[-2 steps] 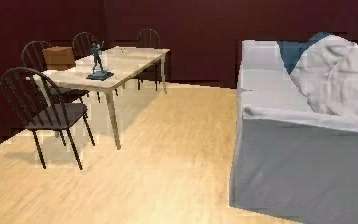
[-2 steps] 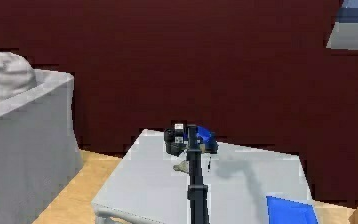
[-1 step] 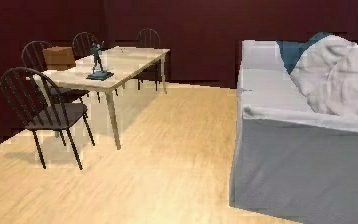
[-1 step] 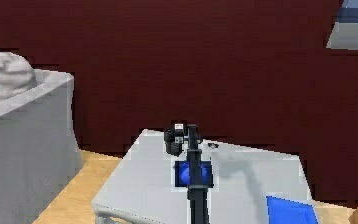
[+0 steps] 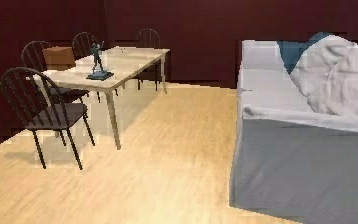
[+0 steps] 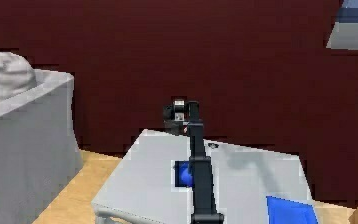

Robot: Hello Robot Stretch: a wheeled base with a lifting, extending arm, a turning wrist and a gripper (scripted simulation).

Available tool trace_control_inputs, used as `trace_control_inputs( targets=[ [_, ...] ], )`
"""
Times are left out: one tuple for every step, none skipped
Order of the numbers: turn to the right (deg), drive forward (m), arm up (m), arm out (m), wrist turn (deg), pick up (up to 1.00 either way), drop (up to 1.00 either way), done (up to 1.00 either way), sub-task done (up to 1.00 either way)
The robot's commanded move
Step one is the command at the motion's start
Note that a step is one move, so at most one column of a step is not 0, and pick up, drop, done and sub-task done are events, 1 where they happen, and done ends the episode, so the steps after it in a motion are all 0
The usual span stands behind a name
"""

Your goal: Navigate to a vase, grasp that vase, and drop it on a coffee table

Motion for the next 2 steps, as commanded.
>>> trace_control_inputs(
  targets=[
    [0.0,0.0,0.0,-0.08,0.0,0.0,0.0,0.0,0.0],
    [0.0,0.0,0.0,0.0,0.0,0.0,0.0,1.0,0.0]
  ],
)
